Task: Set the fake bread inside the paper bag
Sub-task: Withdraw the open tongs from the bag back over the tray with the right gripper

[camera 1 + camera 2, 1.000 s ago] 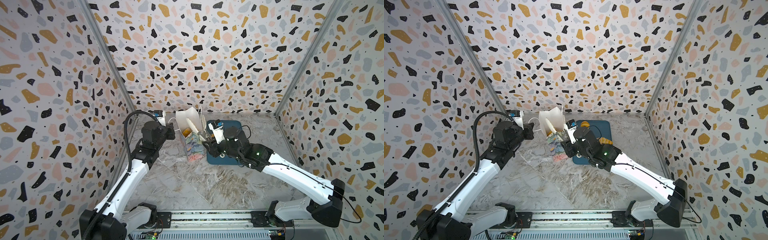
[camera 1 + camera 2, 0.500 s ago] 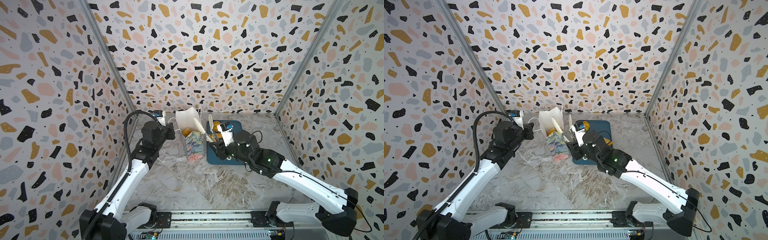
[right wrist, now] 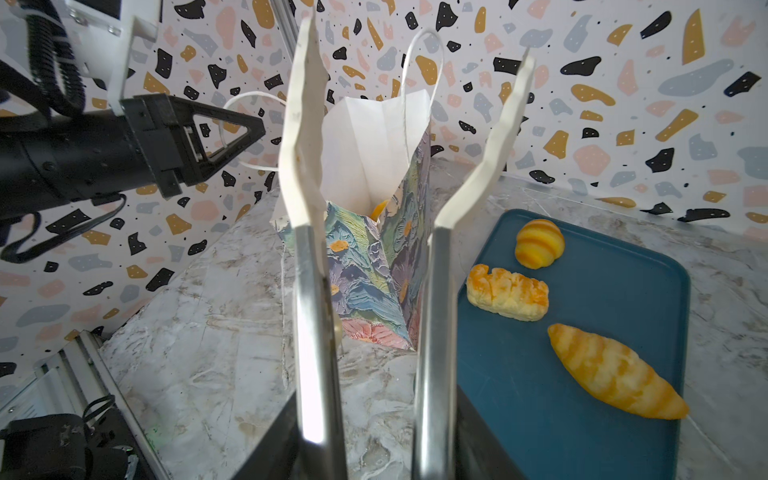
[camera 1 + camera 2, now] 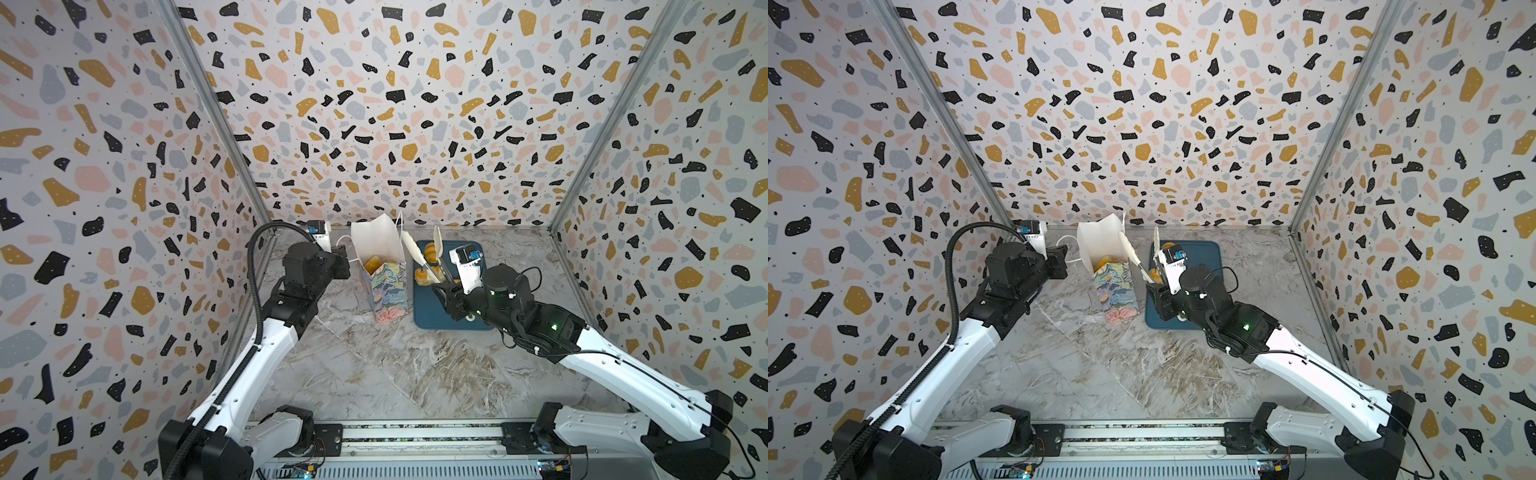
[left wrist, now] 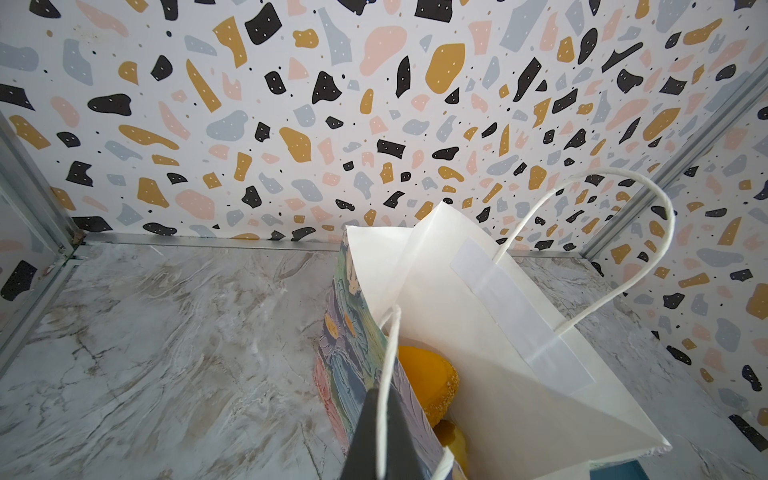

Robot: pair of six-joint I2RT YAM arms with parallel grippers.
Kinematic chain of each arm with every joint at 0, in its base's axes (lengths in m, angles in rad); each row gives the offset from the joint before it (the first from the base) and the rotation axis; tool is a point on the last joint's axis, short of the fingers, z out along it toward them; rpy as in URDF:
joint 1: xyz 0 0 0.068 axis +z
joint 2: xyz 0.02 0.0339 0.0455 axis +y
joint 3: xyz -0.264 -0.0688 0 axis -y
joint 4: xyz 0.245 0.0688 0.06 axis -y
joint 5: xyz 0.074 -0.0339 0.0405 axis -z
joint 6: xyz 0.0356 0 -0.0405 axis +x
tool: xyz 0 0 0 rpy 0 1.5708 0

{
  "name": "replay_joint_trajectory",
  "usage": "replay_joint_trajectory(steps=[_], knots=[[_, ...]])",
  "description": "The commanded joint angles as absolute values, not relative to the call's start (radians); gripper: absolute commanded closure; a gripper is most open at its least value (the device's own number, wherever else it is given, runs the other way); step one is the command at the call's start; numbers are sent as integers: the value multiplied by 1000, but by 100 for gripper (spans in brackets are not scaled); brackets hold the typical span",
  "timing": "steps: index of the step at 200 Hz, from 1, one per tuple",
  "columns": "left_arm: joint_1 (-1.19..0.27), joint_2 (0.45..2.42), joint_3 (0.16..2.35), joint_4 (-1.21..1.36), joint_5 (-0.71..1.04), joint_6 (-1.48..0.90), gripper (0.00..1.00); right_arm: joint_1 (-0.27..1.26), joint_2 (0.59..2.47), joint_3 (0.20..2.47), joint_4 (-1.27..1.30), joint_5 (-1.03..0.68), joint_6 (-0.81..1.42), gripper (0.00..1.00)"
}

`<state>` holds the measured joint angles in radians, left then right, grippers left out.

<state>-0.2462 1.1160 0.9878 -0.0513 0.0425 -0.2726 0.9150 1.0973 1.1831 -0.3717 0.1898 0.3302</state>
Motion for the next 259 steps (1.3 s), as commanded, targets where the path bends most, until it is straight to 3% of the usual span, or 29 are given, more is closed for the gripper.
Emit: replay_joint_trajectory(steps=[1,131,177,209,259], knots=[[-251,1094,980,-34,36,-263,100,892,1055,1182,-382,218,305,52],[-253,1108,981,-38,31,-259,100,764,1087,1127,-452,108,120,51],[-254,1105,980,-37,26,-256,100,704,1110,1121,-496,182,63,51],[-255,1107,980,-38,29,-257,100,605,1116,1156,-574,91,45,51],[-255,1105,979,-35,29,-256,100,570,1130,1203,-644,65,-54,49]])
